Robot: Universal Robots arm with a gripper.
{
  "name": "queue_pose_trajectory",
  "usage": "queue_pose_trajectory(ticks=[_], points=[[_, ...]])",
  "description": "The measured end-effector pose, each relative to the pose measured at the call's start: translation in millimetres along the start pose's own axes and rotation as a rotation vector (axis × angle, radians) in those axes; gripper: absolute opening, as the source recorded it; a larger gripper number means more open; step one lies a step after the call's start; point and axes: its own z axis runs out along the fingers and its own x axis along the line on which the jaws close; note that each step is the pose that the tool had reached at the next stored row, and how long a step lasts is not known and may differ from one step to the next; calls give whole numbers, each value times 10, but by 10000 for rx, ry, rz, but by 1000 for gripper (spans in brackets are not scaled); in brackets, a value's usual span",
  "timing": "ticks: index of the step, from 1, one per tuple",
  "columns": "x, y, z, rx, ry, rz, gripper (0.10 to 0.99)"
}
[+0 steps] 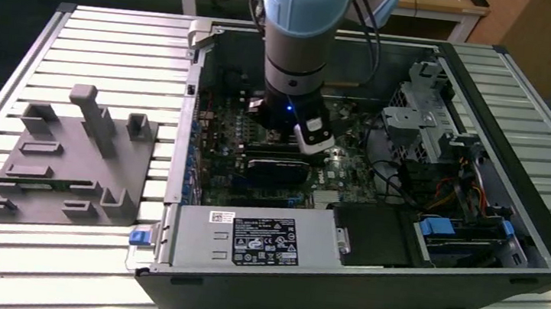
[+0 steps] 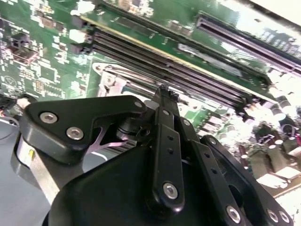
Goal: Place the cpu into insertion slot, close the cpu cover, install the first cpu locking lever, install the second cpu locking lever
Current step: 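Install the second cpu locking lever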
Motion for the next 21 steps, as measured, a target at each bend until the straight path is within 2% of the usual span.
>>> queue_pose_trajectory(ticks=[5,13,19,21], points=[[-53,72,20,104,-3,-3,106],[-28,257,67,291,-31,-19,106],[-13,373,95,422,-51,-31,106],[-13,389,98,493,-58,-35,106]])
